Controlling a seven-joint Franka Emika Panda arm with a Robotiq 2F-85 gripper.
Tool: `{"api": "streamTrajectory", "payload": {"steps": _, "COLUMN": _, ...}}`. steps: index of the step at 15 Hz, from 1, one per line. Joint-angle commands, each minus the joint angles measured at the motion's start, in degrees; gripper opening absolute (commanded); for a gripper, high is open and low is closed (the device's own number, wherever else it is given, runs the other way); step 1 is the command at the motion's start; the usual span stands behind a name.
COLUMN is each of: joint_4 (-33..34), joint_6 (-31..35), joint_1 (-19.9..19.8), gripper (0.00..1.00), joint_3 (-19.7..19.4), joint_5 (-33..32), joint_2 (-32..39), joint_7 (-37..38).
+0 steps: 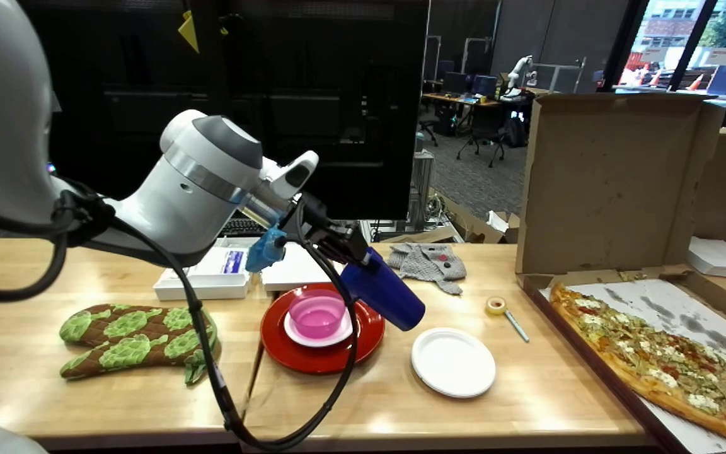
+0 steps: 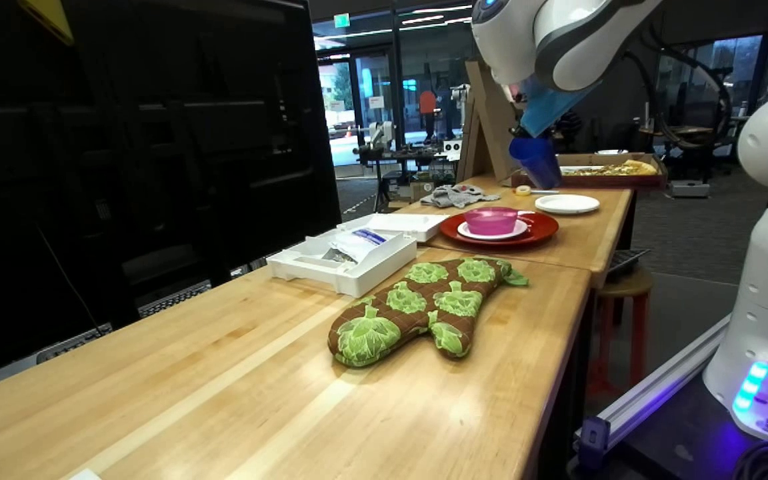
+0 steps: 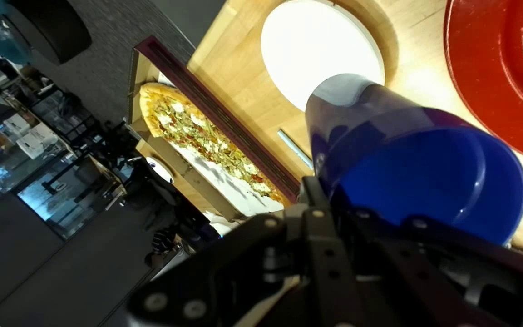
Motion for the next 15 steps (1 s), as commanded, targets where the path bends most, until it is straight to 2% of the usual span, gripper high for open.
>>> {"api": "streamTrajectory", "payload": {"steps": 1, "joint_4": -1.69, "joint_6": -2.98, "joint_1": 3.77, "gripper": 0.01, "joint_3": -0.5, "joint_5": -3.54, "joint_2": -0.62, "joint_7": 3.77}}
{"api": "streamTrajectory", "payload": {"steps": 8, "joint_4": -3.76, "joint_6": -9.55, "joint_1": 6.93, "gripper": 0.01, "joint_3": -0.04, "joint_5": -10.93, "joint_2": 2.28, "joint_7": 11.47}}
{"api": "streamTrajectory", "payload": {"steps": 15, "joint_4": -1.15, "joint_6": -20.02, "joint_1": 14.07, "gripper": 0.01, "joint_3": 2.02, "joint_5": -8.38, "joint_2": 7.54, "joint_7": 16.89}}
